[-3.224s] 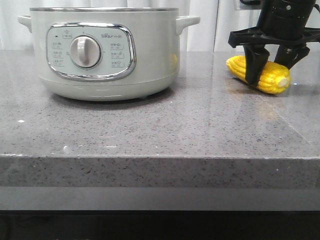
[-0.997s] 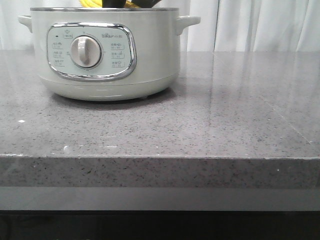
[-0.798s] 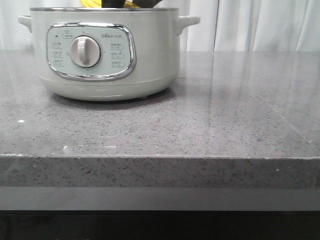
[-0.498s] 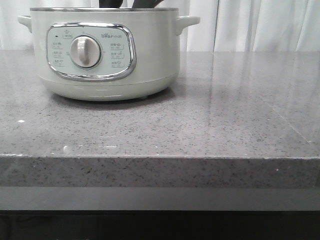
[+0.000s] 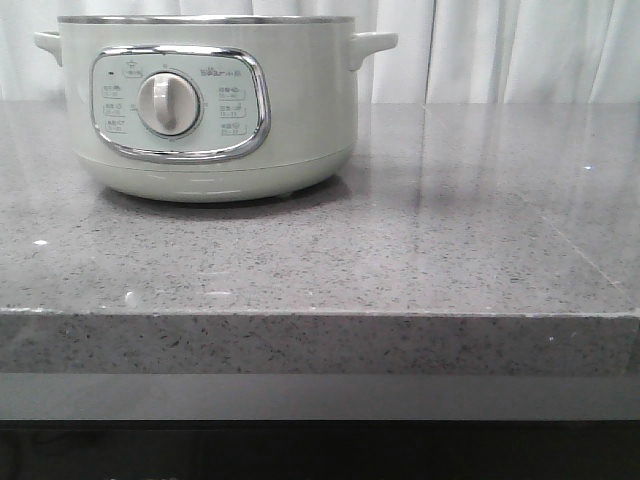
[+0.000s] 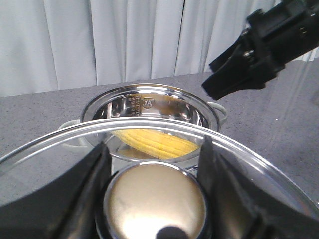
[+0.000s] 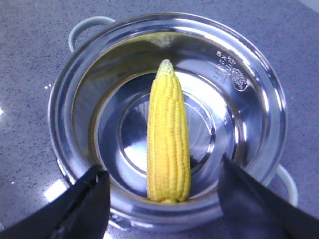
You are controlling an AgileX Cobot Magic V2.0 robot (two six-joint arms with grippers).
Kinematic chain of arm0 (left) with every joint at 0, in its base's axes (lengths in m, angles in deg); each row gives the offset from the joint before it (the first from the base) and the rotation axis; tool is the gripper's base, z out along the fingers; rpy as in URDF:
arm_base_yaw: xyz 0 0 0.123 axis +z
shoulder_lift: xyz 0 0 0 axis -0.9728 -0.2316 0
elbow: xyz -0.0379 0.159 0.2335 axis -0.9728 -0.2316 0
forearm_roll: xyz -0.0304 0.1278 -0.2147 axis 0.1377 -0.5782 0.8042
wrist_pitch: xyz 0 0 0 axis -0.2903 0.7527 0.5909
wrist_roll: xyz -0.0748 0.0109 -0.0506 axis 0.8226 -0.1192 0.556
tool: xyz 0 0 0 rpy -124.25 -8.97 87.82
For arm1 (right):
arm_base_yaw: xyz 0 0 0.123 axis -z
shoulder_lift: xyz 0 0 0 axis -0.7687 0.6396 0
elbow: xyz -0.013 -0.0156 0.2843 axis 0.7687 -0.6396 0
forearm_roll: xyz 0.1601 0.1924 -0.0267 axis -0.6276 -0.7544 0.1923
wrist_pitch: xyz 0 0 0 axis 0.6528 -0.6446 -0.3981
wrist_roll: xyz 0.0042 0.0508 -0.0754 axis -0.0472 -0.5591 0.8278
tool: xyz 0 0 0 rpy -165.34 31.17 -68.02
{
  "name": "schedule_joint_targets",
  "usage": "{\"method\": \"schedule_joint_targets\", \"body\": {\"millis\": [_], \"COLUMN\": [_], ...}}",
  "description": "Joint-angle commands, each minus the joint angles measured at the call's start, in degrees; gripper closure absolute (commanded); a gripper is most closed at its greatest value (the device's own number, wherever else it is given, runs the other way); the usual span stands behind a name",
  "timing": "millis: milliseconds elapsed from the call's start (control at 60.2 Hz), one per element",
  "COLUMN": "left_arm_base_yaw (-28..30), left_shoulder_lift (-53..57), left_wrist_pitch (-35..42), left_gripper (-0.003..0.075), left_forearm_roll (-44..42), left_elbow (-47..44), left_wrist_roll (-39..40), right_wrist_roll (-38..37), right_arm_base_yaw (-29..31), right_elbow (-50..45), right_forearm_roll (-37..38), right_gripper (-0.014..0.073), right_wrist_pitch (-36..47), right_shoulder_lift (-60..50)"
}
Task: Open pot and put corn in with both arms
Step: 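Lower the corn into the cooker and open the right gripper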
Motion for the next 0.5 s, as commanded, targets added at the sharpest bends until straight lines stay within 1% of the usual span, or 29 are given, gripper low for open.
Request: {"method": "schedule_joint_targets", "body": {"millis": [0,199,349,482], "left_arm_base_yaw": [0.0,0.0,0.0,0.0], "left_shoulder_lift": [0.2,0.2,0.2,0.2], "left_wrist_pitch": [8.8,8.8,8.8,8.8], "left_gripper": [0.0531,0.0531,0.0531,0.0531], "left_forearm_roll": [1.1,1.1,1.1,1.1], "left_elbow": [2.2,2.2,2.2,2.2], "left_wrist_roll": [0.5,0.5,0.5,0.5], "right_wrist_roll": [0.7,0.7,0.7,0.7], "right_arm_base_yaw": [0.5,0.5,0.5,0.5], "right_elbow": [-6.5,-25.5,-37.4,-45.7], "right_forearm_roll": [0.2,0.5,0.9,0.9], "right_gripper": [0.0105,0.0105,0.0105,0.0105], "right_wrist_pitch": [7.5,16.6,20.0,21.9], "right_shoulder_lift": [-9.1,-24.1,-33.3,-40.6]}}
